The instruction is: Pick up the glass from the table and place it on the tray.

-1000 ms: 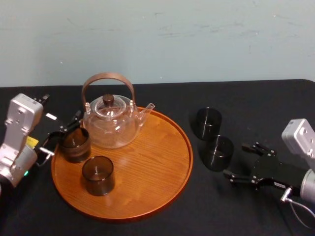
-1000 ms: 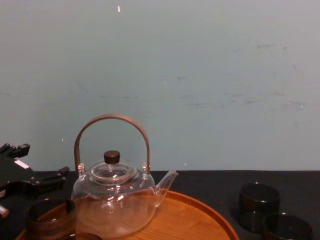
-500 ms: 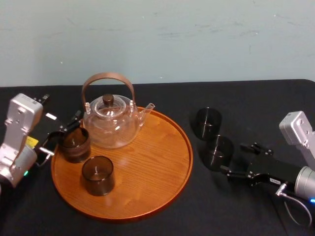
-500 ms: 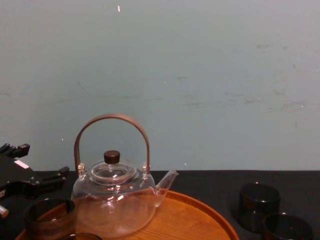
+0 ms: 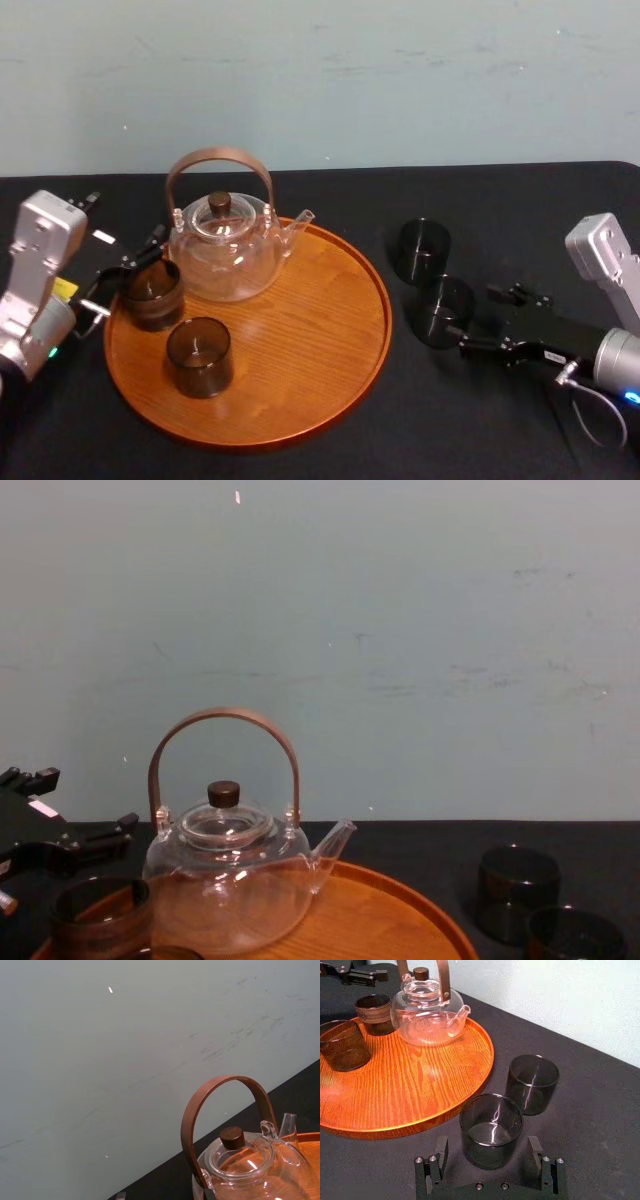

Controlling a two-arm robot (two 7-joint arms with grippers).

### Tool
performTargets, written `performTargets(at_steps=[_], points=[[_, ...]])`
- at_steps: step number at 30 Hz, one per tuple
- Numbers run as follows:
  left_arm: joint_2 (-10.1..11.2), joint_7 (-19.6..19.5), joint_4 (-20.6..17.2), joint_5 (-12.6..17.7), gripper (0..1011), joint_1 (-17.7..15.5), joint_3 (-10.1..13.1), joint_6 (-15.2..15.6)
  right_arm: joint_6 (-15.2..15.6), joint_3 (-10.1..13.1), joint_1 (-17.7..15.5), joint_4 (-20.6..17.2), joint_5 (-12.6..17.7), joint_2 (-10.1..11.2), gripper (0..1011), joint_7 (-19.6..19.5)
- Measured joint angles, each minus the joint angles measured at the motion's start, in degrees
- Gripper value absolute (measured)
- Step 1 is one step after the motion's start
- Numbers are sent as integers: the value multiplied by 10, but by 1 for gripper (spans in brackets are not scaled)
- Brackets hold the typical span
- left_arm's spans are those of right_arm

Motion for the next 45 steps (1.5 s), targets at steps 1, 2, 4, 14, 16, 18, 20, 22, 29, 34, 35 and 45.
performTargets(at_steps=[1,2,4,14,16,18,20,22,29,34,35,45], points=[[0,0,0,0,1001,0,0,0,0,-1,3,2,0,-1,1002,0],[0,0,0,0,1001,0,0,0,0,-2,5,4,0,-1,1002,1],[0,0,0,0,1001,0,0,0,1,-6,13,10,0,-3,1002,1],[0,0,0,0,1001,0,0,0,2,-22,46,42,-2,-15,1002,4],[0,0,0,0,1001,0,0,0,2,-26,52,49,-2,-17,1002,5],[0,0,0,0,1001,0,0,0,2,-28,56,52,-3,-19,1002,6],[0,0,0,0,1001,0,0,0,2,-32,61,57,-4,-21,1002,8],[0,0,0,0,1001,0,0,0,2,-35,66,62,-4,-23,1002,10],[0,0,0,0,1002,0,0,0,2,-43,75,69,-5,-26,1002,13],[0,0,0,0,1001,0,0,0,2,-47,82,74,-5,-29,1002,14],[0,0,0,0,1001,0,0,0,2,-48,82,74,-5,-29,1002,14],[0,0,0,0,1001,0,0,0,4,-56,94,84,-6,-34,1002,14]])
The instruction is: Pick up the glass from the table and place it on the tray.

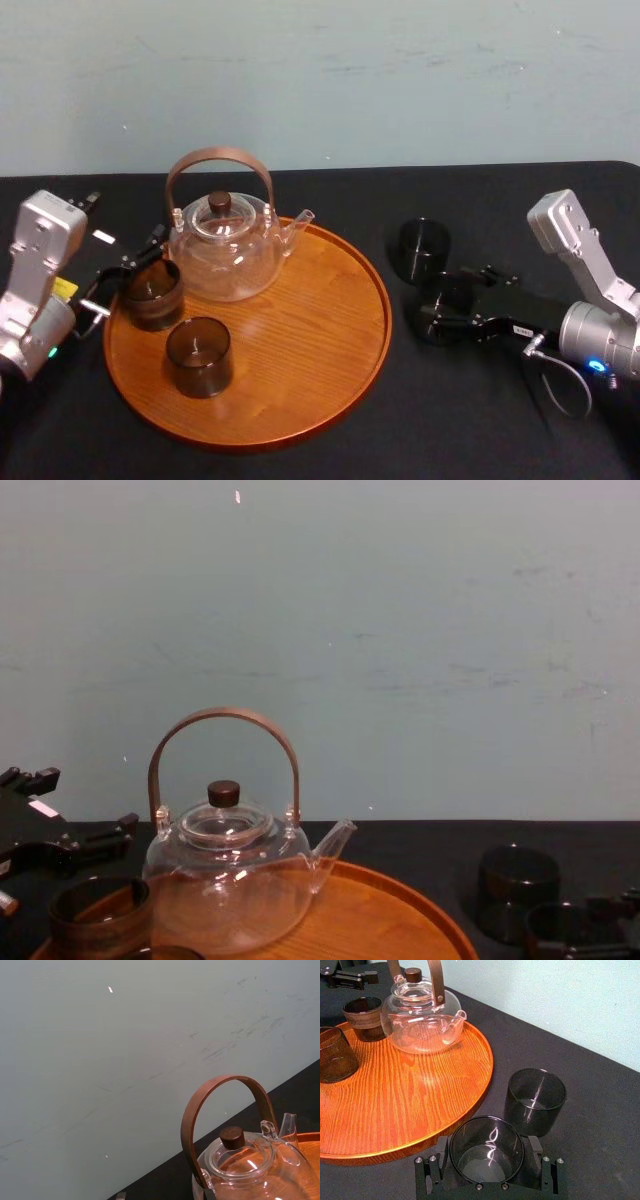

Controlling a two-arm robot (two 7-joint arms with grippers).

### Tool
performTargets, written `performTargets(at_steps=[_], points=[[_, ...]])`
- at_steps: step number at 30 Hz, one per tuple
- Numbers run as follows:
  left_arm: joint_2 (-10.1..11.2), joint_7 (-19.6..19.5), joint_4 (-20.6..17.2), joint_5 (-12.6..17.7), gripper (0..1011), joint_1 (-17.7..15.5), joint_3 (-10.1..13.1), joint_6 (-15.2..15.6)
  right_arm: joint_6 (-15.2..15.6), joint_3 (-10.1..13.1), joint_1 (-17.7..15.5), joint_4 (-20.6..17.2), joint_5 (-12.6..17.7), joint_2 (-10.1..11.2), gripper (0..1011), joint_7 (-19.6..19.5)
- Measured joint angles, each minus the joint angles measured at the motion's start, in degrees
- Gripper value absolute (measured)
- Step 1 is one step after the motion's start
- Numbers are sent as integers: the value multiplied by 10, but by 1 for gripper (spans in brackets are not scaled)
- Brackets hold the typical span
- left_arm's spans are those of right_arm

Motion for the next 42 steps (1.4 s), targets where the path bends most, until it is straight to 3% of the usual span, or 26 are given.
performTargets(at_steps=[11,34,42], points=[[0,0,0,0,1002,0,0,0,5,-9,5,3,-7,-1,1002,0],[0,0,0,0,1001,0,0,0,11,-7,0,-1,-12,0,1002,-13],[0,0,0,0,1001,0,0,0,11,-6,0,-1,-11,0,899,-13]])
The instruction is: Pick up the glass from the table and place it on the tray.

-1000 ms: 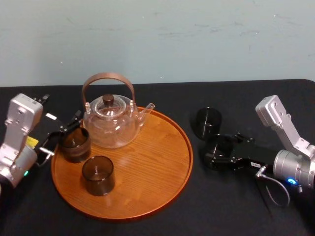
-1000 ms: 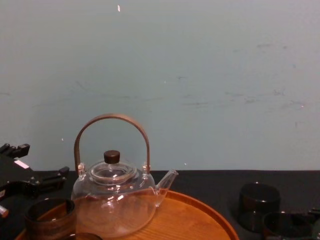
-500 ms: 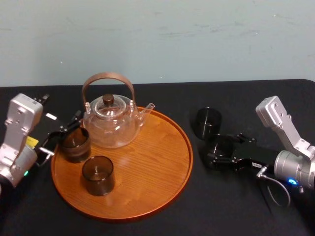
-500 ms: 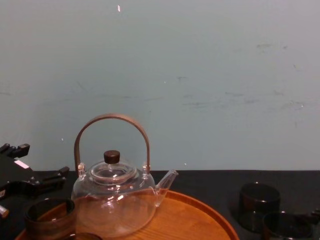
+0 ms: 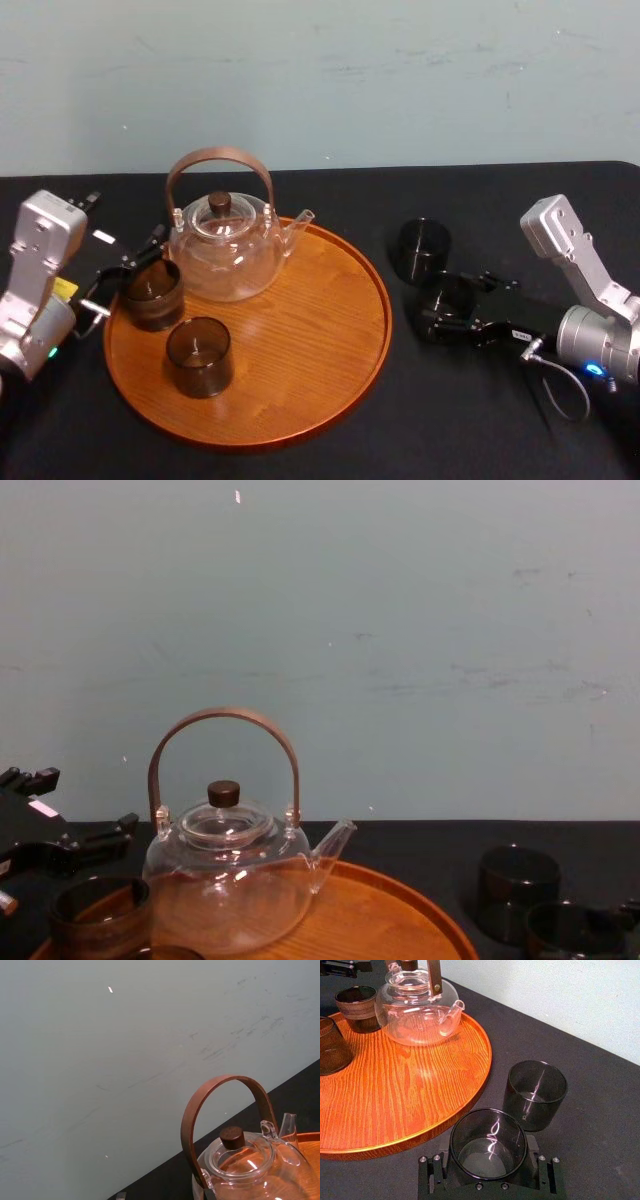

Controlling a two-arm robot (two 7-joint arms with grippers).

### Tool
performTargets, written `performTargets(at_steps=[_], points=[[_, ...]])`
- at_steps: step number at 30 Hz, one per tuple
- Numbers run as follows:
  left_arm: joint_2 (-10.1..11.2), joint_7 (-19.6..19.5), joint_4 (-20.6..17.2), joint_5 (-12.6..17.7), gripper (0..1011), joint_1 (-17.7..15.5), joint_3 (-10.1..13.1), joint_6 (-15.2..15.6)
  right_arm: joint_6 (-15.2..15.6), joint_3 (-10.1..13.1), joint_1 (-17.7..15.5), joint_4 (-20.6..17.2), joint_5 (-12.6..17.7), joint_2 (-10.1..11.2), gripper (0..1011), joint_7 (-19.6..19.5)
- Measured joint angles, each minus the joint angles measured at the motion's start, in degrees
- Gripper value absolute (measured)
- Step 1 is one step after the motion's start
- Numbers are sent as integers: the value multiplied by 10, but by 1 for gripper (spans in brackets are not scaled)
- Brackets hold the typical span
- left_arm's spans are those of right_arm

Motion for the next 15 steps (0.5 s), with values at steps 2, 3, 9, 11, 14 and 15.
performTargets(at_steps=[2,3,9,11,14,15], points=[[0,0,0,0,1001,0,0,0,0,0,0,0,0,0,899,0],[0,0,0,0,1001,0,0,0,0,0,0,0,0,0,899,0],[0,0,0,0,1001,0,0,0,0,0,0,0,1,0,899,1],[0,0,0,0,1001,0,0,0,0,0,0,0,1,0,899,1],[0,0,0,0,1001,0,0,0,0,0,0,0,1,0,899,1],[0,0,0,0,1002,0,0,0,0,0,0,0,1,0,899,1]])
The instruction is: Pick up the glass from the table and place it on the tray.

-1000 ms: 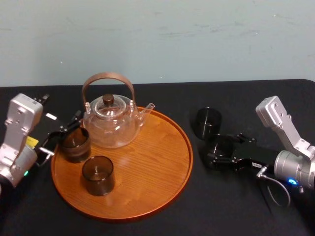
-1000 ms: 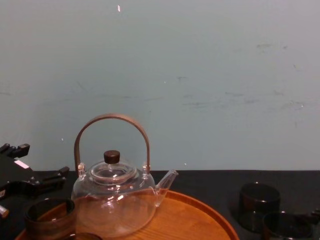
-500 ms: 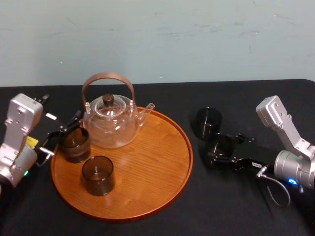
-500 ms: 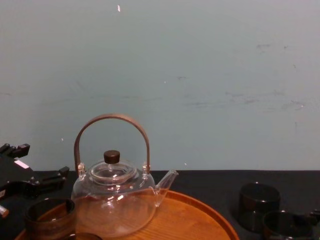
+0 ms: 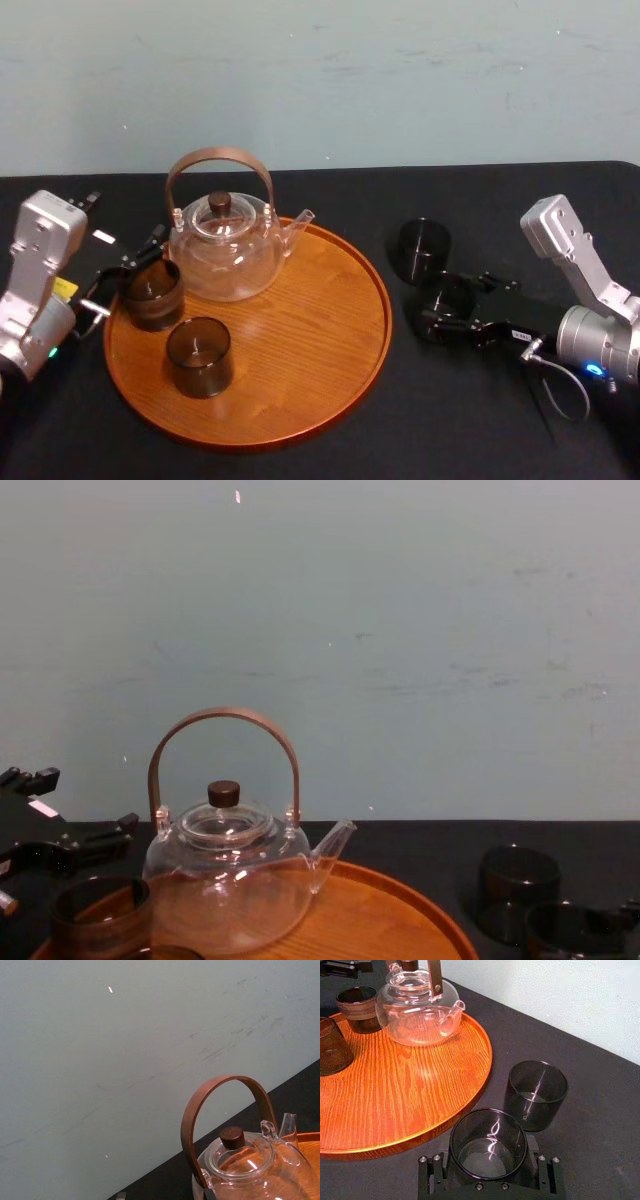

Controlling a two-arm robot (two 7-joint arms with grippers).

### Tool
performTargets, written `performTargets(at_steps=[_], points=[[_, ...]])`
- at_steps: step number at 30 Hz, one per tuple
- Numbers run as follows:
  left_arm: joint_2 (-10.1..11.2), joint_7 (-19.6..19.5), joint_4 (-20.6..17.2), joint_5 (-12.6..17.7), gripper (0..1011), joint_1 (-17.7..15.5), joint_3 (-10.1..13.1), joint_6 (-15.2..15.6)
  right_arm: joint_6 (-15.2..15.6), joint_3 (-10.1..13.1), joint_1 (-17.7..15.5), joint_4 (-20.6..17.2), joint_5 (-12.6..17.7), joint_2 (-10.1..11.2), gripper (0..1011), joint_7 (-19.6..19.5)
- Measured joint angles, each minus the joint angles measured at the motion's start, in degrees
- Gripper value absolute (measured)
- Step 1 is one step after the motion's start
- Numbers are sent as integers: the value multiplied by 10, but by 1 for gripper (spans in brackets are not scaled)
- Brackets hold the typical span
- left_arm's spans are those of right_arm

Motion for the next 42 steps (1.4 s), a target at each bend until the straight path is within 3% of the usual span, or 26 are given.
performTargets(at_steps=[12,30,37,42], points=[[0,0,0,0,1001,0,0,0,8,6,-1,-11,11,7,899,9],[0,0,0,0,1001,0,0,0,21,25,-8,-81,42,47,899,22],[0,0,0,0,1001,0,0,0,17,10,8,-87,46,60,899,46],[0,0,0,0,1001,0,0,0,9,-13,28,-84,45,61,899,69]])
